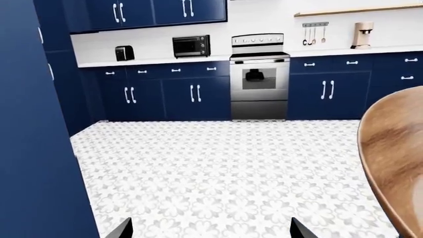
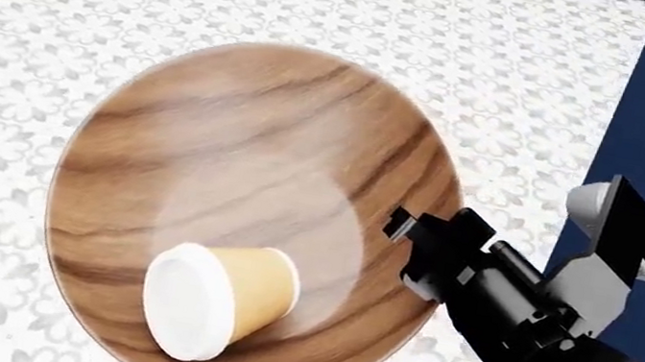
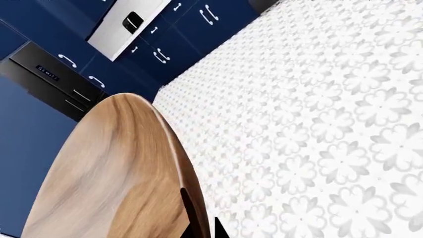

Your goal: Place the cup inside the bowl on the dining table and move the bowl to any counter.

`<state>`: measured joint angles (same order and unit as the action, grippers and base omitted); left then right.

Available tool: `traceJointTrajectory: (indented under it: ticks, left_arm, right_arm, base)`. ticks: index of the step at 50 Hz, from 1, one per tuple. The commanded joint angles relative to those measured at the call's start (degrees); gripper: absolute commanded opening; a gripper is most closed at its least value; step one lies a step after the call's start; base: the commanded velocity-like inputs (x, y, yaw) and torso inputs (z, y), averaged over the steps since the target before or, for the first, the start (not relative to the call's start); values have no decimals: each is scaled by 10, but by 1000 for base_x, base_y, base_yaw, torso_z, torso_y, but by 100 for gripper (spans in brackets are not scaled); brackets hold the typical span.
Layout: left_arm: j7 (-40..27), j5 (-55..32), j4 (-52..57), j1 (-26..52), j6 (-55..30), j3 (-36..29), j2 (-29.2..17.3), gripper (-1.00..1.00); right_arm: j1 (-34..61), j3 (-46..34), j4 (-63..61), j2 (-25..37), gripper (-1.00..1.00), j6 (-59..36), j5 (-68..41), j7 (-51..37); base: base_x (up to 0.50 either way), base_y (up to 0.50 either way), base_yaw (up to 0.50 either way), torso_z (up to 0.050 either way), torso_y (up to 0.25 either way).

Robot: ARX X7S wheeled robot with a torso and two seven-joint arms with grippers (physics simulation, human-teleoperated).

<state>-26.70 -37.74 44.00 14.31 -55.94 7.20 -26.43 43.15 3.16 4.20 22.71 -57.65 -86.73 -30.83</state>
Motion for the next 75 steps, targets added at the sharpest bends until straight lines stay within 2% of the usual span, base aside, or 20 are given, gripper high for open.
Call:
traceJointTrajectory:
  ticks: [1, 75]
  left_arm:
    - [2, -14, -2, 1, 4, 11, -1, 100]
    - [-6, -18, -13, 0, 22, -5, -6, 100]
  right_arm:
    - [1, 7, -5, 1, -100, 10, -2, 9]
    - [3, -15, -4, 2, -100, 31, 8, 20]
  base:
    - [441, 337, 0, 0, 10]
    - [498, 24, 0, 0, 1]
